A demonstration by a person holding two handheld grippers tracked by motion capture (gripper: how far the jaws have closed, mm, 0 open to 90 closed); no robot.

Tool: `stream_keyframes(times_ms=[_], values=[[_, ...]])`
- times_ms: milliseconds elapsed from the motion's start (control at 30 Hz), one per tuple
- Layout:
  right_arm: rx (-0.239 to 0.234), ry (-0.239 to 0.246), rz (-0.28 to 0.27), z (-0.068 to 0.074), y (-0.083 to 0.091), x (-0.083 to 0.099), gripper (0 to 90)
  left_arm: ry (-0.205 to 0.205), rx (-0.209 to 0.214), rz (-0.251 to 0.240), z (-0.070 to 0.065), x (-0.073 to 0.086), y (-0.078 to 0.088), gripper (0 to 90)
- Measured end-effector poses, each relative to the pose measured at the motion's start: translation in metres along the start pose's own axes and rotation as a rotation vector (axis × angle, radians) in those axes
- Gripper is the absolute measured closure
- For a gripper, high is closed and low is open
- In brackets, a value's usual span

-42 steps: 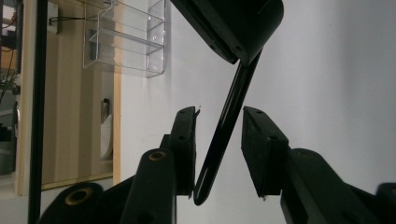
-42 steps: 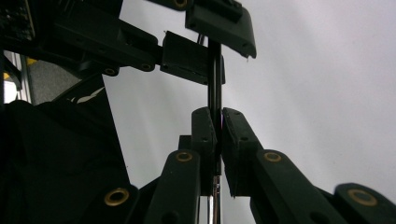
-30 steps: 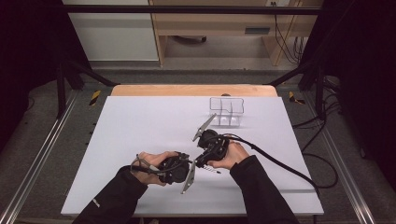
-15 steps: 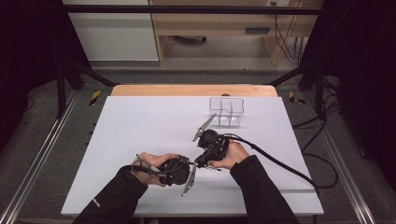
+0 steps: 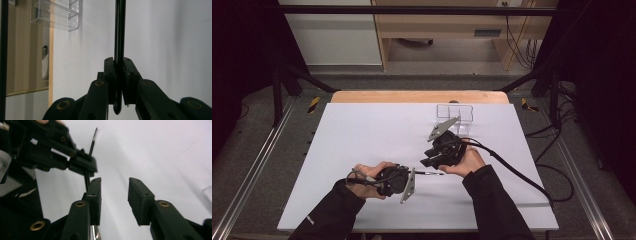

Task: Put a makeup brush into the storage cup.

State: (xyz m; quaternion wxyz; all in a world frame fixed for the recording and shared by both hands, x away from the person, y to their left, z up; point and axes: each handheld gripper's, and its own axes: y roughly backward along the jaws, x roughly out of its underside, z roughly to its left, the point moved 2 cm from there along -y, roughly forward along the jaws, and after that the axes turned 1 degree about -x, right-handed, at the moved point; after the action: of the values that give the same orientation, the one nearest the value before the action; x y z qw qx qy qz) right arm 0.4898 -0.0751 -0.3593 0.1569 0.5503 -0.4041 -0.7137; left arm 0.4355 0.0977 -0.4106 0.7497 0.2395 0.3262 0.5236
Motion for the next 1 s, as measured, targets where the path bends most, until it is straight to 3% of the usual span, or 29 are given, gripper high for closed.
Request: stream_keyframes(times_ms=[133,433,567,800,1000], values=[[0.068,-0.018,-0.107,-0.003,0.012,-0.001,52.2,0.047,0.009,0.007,0.002,0.005,0.001,82.8],[0.124,-0.057,-0.235,-0.007,0.028,0.002,37.8,0.198,0.043,-0.025,-0.001,0.013,-0.001,82.8],[0.144,-0.074,-0.265,-0.008,0.030,0.004,32.5,0.291,0.055,-0.048,-0.003,0.018,-0.004,82.8],[0.184,-0.094,-0.336,-0.010,0.034,0.009,22.8,0.405,0.048,-0.085,-0.007,0.023,-0.007,82.8],[0.187,-0.118,-0.368,-0.011,0.036,0.014,18.0,0.509,0.029,-0.100,-0.007,0.026,-0.008,82.8]])
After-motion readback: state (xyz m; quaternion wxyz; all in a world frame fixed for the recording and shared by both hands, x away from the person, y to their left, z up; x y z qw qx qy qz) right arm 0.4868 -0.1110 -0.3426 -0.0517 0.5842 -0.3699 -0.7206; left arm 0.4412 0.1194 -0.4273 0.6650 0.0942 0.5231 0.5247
